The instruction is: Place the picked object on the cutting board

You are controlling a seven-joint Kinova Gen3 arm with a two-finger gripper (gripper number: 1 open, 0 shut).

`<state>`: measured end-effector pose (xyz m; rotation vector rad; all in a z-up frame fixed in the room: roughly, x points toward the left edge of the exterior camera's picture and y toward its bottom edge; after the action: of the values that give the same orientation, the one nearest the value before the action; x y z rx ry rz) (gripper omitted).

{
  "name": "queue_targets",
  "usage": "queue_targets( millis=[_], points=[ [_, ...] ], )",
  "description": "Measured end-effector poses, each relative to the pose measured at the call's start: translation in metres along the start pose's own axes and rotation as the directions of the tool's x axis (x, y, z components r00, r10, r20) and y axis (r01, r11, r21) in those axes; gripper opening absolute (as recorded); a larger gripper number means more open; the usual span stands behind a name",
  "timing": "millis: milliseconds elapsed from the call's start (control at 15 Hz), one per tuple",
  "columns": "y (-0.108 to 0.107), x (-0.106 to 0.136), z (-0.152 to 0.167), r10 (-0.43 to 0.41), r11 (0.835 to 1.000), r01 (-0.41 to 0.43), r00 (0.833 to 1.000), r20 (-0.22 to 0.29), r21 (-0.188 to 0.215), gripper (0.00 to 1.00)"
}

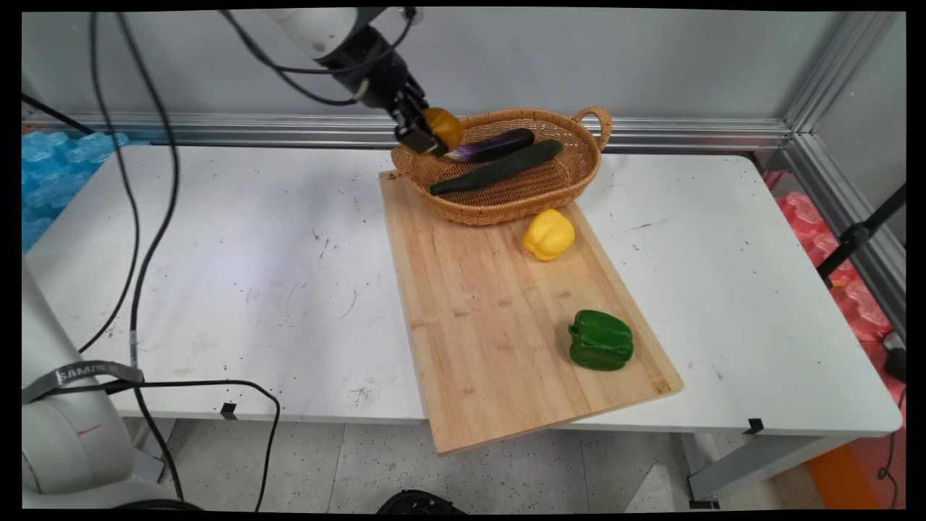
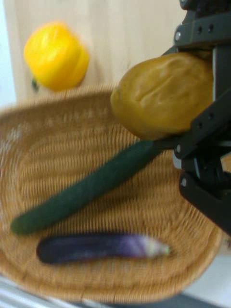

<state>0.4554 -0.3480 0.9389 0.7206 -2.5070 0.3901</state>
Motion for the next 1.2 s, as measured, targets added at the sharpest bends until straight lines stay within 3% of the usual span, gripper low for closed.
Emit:
queue_targets(
  millis=[600,1200],
  points=[
    [0.045,-0.037,-0.015,0.091,0.991,-0.088,0.996,0.024,-0.101,0.00],
    [0.069,-0.064,0.036,0.160,0.978,-0.151,0.986,0.050,-0.147,0.00]
  ],
)
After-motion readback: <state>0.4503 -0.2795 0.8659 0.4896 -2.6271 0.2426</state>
